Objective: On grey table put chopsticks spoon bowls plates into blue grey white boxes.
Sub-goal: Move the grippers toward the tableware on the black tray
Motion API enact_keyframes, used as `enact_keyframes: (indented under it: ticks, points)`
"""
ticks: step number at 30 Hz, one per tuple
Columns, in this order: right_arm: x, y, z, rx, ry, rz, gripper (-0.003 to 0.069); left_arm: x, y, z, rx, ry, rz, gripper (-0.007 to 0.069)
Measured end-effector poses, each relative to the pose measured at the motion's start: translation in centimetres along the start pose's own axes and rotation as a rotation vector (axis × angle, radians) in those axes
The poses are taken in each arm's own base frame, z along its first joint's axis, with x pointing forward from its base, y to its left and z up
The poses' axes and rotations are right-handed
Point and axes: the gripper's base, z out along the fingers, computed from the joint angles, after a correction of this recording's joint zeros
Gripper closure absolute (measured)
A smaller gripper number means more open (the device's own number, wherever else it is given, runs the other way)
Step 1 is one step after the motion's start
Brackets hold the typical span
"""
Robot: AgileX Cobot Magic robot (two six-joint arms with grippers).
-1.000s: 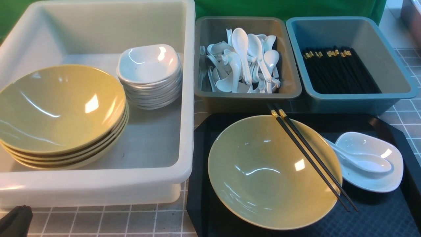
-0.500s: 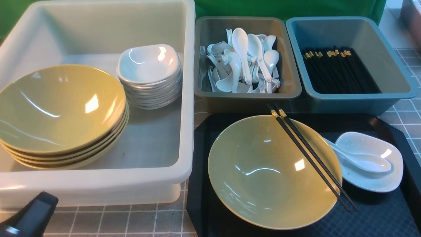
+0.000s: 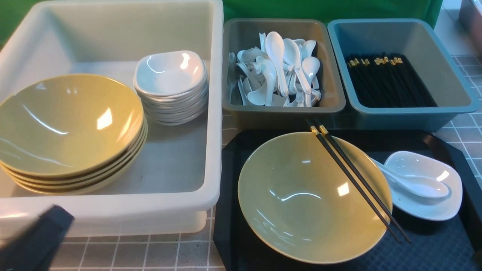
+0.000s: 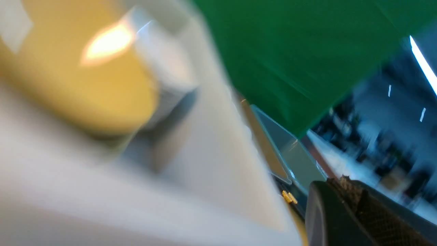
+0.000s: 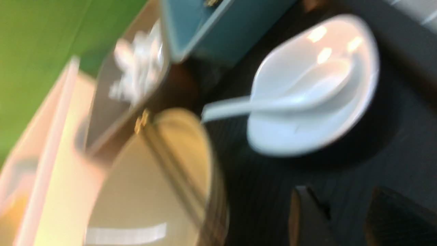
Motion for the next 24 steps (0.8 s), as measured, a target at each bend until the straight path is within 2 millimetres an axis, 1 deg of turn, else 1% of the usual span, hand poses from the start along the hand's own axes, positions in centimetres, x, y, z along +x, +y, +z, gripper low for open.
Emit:
enact_keyframes:
  ticks: [1,2,3,4,5,6,7,8,9,10,11,12,13,14,15,16,17,18,19,20,21,22,23,24]
  points:
    - [0.2,1.0,-0.6,-0.037,0.084,-0.108,0.0456,-1.2,-1.1,-0.3,0.002,0.026,0.124,0.0635]
    - [-0.2,1.9,-1.1,-0.060,0.098,-0.164,0.0487,-1.7,-1.5,-0.4,-0.012,0.063,0.190,0.0635]
    - [-0.2,1.9,-1.1,-0.060,0.098,-0.164,0.0487,-2.9,-2.2,-0.4,-0.033,0.109,0.271,0.0635]
    - [-0.5,2.5,-1.3,-0.071,0.103,-0.212,0.0510,-3.7,-2.5,-0.1,-0.069,0.183,0.335,0.0635]
    - [-1.2,3.7,-1.8,-0.082,0.109,-0.281,0.0553,-4.5,-2.4,0.4,-0.114,0.273,0.381,0.0635]
    - [-2.6,5.8,-2.2,-0.074,0.135,-0.402,0.0622,-5.3,-2.4,0.7,-0.154,0.330,0.435,0.0635]
    - [-3.5,7.0,-2.3,-0.056,0.161,-0.481,0.0643,-6.0,-2.2,1.2,-0.202,0.433,0.464,0.0635]
    - [-3.5,7.0,-2.1,-0.045,0.171,-0.483,0.0643,-6.0,-2.2,1.2,-0.202,0.433,0.464,0.0635]
    - [-4.9,8.9,-1.9,-0.016,0.233,-0.625,0.0659,-6.9,-2.1,1.6,-0.243,0.531,0.519,0.0635]
    - [-5.4,9.6,-2.0,-0.015,0.251,-0.677,0.0659,-7.3,-2.0,1.9,-0.254,0.579,0.537,0.0635]
    - [-6.7,11.5,-1.5,0.002,0.340,-0.795,0.0659,-7.6,-2.0,2.1,-0.257,0.618,0.557,0.0635]
    - [-6.7,11.5,-1.5,0.002,0.340,-0.795,0.0659,-7.7,-2.0,2.3,-0.252,0.665,0.583,0.0635]
    - [-8.1,13.7,-0.7,0.012,0.465,-0.906,0.0659,-8.0,-2.1,2.6,-0.247,0.696,0.598,0.0635]
    - [-8.8,14.7,-0.1,0.016,0.536,-0.942,0.0659,-8.1,-2.2,3.3,-0.218,0.773,0.635,0.0635]
    - [-8.9,14.9,0.0,0.015,0.548,-0.949,0.0659,-8.1,-2.2,3.3,-0.218,0.773,0.635,0.0635]
    - [-9.4,15.7,0.6,0.015,0.600,-0.973,0.0659,-8.2,-2.6,4.6,-0.163,0.886,0.688,0.0635]
    - [-9.7,16.3,1.2,0.011,0.647,-0.993,0.0659,-8.3,-2.8,5.1,-0.136,0.928,0.711,0.0635]
    - [-10.0,17.1,2.1,0.001,0.705,-1.020,0.0659,-8.2,-2.8,5.3,-0.136,0.937,0.711,0.0635]
    - [-10.0,17.3,2.3,-0.002,0.722,-1.028,0.0659,-8.2,-3.0,5.9,-0.113,0.969,0.731,0.0635]
    - [-9.8,17.8,3.2,-0.011,0.779,-1.060,0.0659,-8.3,-3.5,6.8,-0.077,1.016,0.757,0.0635]
    - [-9.8,17.9,3.3,-0.015,0.788,-1.063,0.0659,-8.4,-4.0,7.8,-0.046,1.049,0.778,0.0635]
    - [-9.3,18.4,4.3,-0.008,0.859,-1.112,0.0659,-8.5,-4.4,8.5,-0.028,1.062,0.792,0.0635]
    - [-9.1,18.5,4.5,-0.009,0.879,-1.130,0.0659,-8.6,-4.9,9.4,-0.012,1.073,0.810,0.0635]
    - [-8.7,18.8,5.4,0.031,0.929,-1.177,0.0659,-8.8,-5.3,10.2,-0.002,1.078,0.823,0.0635]
